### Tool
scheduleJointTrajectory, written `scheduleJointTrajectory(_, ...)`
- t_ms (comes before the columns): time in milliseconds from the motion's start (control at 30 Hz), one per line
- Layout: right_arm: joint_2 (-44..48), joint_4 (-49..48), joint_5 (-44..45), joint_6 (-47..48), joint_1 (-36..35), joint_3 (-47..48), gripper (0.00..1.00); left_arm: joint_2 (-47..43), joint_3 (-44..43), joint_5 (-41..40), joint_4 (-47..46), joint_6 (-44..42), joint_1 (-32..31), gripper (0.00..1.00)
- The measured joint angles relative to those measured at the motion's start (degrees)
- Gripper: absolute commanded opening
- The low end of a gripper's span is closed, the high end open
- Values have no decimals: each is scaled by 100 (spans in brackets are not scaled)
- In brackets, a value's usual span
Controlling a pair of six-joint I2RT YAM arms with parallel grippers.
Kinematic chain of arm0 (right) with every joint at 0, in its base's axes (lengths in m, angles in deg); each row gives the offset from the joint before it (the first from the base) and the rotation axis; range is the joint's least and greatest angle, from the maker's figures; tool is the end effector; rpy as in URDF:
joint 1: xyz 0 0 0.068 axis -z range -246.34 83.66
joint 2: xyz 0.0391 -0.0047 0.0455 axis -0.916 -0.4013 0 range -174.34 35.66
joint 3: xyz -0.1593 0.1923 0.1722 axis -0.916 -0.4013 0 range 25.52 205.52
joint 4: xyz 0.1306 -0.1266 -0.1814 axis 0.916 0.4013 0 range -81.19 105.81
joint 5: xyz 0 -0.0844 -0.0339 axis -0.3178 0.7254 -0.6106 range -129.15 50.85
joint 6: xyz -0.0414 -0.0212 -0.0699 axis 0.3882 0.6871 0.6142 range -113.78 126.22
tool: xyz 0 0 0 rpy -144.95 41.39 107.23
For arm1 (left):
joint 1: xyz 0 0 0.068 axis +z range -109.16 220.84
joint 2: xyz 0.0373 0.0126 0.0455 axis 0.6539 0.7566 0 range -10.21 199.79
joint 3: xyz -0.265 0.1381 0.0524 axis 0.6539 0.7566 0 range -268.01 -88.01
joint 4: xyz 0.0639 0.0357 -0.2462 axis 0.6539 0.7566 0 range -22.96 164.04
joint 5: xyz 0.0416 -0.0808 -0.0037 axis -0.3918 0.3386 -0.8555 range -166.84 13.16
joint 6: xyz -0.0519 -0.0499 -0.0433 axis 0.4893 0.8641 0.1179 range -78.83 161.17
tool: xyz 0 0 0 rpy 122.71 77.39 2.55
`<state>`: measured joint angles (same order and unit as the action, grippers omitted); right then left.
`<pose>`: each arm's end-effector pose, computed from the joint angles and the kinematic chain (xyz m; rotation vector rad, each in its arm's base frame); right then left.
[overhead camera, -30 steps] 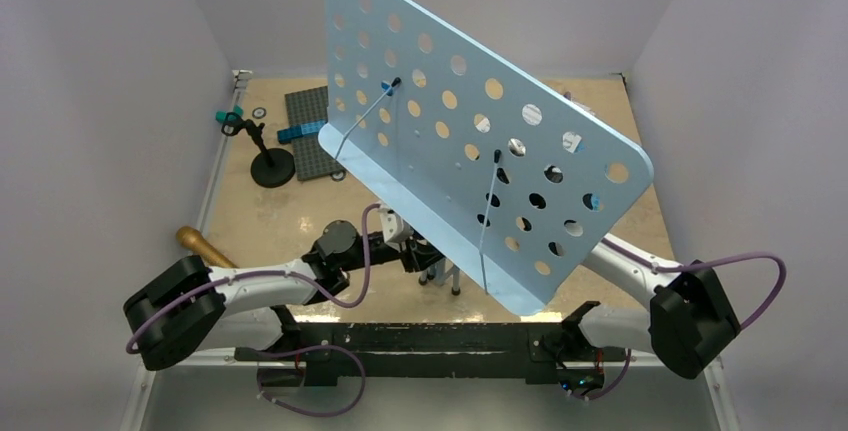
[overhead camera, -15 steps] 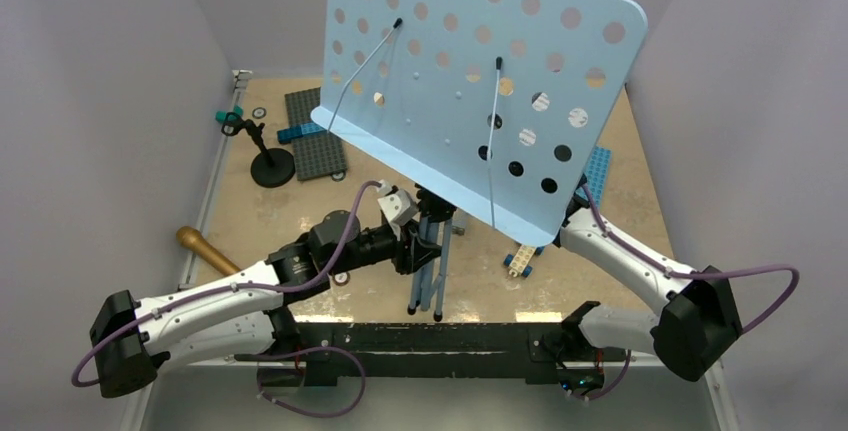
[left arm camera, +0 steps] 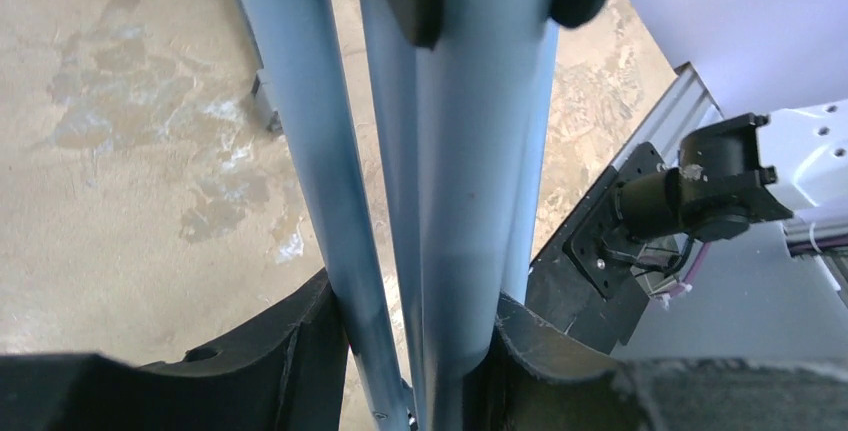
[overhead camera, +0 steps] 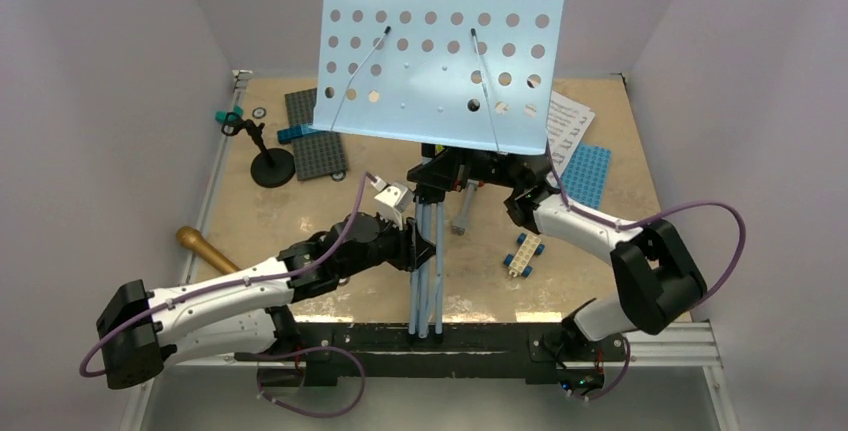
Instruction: Pack up the instrument practice props
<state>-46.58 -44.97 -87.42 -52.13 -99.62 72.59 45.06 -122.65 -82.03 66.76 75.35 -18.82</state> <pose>0.2436 0.2257 0.3564 -0.5416 1.5363 1.8113 0.1248 -0.2000 0.2766 0.3907 2.0222 -0.9821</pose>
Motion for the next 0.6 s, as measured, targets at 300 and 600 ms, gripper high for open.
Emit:
scheduleJointTrajectory(300, -831, -796, -15, -428, 396, -326, 0, 734, 68, -219, -264, 267, 92, 0)
scheduleJointTrajectory(600, -1762, -1102, -72, -649, 813, -474, 0, 1587, 68, -199, -610, 264, 345, 0)
